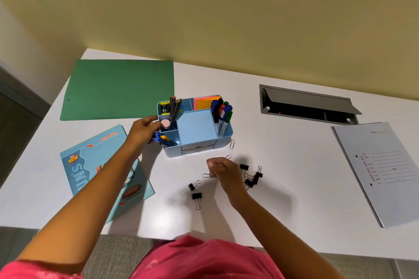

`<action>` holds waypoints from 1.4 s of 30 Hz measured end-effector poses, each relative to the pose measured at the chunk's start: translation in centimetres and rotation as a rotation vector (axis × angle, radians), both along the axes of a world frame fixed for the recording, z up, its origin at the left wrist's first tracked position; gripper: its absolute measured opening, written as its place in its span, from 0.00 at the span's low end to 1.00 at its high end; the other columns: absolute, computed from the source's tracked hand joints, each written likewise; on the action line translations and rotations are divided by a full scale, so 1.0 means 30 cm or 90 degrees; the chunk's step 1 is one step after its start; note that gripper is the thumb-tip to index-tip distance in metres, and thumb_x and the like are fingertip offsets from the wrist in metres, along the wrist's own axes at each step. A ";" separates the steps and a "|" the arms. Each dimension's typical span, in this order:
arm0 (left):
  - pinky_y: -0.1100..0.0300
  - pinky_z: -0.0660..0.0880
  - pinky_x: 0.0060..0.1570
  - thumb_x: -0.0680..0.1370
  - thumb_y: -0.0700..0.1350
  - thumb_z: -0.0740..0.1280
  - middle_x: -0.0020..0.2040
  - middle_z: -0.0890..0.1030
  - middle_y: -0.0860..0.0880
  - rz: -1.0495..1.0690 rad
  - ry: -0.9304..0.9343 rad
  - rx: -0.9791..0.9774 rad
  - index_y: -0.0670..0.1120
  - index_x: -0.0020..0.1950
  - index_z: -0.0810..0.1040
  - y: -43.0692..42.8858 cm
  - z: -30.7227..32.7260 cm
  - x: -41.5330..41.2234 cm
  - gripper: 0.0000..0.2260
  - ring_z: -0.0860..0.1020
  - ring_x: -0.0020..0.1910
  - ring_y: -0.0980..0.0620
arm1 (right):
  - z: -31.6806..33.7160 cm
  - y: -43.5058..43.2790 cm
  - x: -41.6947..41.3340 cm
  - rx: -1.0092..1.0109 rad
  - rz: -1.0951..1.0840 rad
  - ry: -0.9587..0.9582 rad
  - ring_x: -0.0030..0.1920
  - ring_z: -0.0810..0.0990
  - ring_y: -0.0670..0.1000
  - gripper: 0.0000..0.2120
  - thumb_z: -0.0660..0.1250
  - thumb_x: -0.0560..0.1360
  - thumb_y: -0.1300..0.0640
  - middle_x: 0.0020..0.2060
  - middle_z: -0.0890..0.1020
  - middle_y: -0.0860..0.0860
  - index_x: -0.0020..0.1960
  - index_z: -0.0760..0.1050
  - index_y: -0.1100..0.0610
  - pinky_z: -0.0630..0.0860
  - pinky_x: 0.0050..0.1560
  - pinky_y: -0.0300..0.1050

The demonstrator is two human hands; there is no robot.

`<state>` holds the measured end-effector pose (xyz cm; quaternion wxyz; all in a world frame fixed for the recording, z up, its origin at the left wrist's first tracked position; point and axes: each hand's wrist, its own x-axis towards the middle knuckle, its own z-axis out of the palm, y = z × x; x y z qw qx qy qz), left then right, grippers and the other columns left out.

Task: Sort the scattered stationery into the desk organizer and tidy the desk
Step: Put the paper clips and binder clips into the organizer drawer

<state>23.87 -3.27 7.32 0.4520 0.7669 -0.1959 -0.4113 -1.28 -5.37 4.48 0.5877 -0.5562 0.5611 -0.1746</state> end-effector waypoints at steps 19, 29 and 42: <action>0.66 0.65 0.25 0.77 0.44 0.60 0.35 0.73 0.49 0.306 0.512 -0.016 0.45 0.47 0.77 0.220 -0.121 -0.267 0.07 0.67 0.22 0.54 | 0.012 -0.011 0.209 0.512 -0.361 -0.407 0.39 0.75 0.50 0.10 0.56 0.79 0.70 0.39 0.76 0.55 0.54 0.73 0.62 0.72 0.40 0.43; 0.52 0.81 0.48 0.77 0.53 0.67 0.56 0.79 0.44 0.180 0.419 -0.032 0.43 0.58 0.78 0.185 -0.086 -0.312 0.16 0.79 0.56 0.44 | 0.011 0.037 0.152 0.467 -0.257 -0.355 0.32 0.75 0.47 0.11 0.55 0.78 0.72 0.33 0.74 0.52 0.47 0.72 0.59 0.73 0.42 0.38; 0.46 0.76 0.59 0.77 0.43 0.68 0.51 0.79 0.39 0.139 0.400 -0.038 0.38 0.52 0.80 0.176 -0.082 -0.352 0.09 0.78 0.52 0.44 | -0.052 0.096 -0.039 -0.088 -0.127 0.095 0.38 0.79 0.50 0.09 0.67 0.71 0.68 0.41 0.81 0.52 0.47 0.76 0.57 0.75 0.42 0.40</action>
